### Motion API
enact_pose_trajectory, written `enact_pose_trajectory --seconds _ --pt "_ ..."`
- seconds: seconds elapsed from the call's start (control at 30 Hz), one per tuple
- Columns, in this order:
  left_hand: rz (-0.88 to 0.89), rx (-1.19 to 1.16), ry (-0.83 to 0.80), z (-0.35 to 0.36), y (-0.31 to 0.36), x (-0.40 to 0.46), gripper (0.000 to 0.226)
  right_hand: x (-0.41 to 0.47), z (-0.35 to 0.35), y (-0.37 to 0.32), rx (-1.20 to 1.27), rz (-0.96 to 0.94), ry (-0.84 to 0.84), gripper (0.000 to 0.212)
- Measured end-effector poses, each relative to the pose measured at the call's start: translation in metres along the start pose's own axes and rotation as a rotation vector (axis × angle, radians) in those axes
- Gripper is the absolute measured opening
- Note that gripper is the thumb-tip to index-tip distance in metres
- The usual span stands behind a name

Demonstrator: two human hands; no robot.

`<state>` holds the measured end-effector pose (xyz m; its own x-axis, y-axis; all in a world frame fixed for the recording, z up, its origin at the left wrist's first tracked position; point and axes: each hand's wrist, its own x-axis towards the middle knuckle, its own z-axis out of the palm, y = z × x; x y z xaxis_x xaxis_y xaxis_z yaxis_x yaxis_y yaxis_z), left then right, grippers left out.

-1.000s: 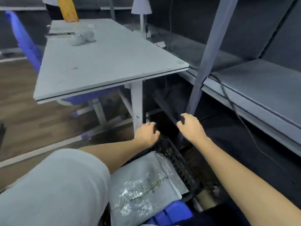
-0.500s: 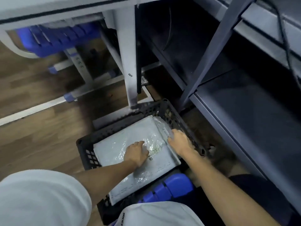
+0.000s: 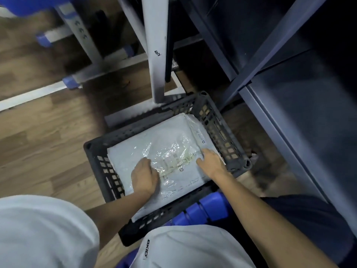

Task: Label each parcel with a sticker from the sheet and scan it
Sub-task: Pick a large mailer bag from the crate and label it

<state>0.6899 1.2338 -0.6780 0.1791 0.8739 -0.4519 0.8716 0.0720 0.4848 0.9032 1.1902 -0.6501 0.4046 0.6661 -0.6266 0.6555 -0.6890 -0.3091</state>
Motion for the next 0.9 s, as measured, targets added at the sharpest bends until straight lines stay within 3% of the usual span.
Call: enact_pose_trajectory --seconds 0.27,0.47,0.57,0.7,0.8,0.9 --pt "-0.618 -0.22 0.241 -0.014 0.001 0.019 0.062 0.002 0.011 -0.002 0.101 0.052 -0.061 0.05" --pt "-0.901 -0.312 0.111 -0.025 -0.014 0.046 0.088 0.004 0.01 0.002 0.152 0.093 -0.056 0.049" --pt "-0.902 -0.367 0.03 -0.025 -0.032 0.051 0.09 0.004 0.008 0.002 0.192 0.11 -0.116 0.059" --pt "-0.758 -0.678 0.03 -0.018 -0.039 0.052 0.08 0.002 0.01 0.0 0.347 0.162 -0.233 0.07" --pt "-0.764 -0.915 0.006 -0.012 -0.026 0.05 0.077 -0.003 0.014 0.001 0.397 0.172 -0.279 0.072" --pt "-0.711 -0.965 -0.031 -0.006 -0.018 0.047 0.062 -0.007 0.014 0.007 0.408 0.166 -0.302 0.07"
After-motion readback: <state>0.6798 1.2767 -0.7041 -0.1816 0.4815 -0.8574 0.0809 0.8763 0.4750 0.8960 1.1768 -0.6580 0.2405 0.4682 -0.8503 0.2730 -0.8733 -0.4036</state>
